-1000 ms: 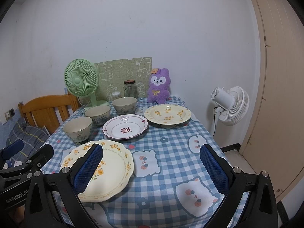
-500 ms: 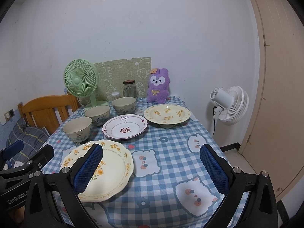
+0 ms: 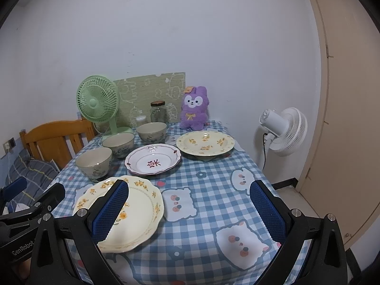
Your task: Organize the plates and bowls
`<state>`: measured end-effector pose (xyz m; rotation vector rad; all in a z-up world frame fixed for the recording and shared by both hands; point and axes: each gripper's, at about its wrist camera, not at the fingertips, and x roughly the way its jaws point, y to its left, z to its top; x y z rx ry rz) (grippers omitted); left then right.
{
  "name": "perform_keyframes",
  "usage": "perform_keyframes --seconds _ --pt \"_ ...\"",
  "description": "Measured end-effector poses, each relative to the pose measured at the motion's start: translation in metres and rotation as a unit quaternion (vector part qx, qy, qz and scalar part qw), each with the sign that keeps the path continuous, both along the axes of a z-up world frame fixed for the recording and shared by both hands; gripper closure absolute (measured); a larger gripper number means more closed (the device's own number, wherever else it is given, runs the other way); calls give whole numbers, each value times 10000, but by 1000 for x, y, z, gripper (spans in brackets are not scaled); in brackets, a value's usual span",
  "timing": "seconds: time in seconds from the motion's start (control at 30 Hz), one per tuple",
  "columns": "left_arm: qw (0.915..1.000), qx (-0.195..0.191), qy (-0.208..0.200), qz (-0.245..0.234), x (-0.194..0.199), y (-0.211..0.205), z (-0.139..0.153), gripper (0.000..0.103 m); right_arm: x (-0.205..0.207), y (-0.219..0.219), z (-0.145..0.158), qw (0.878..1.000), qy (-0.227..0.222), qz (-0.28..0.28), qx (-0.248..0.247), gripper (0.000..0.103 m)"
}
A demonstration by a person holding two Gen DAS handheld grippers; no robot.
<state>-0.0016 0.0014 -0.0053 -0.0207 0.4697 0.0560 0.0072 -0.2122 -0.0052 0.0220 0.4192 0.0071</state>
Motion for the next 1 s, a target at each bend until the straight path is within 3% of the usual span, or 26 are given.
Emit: perform_keyframes --seconds 1.0 --pt "10000 72 -11 12 -1 -2 2 4 -5 9 2 10000 -40 52 -69 0"
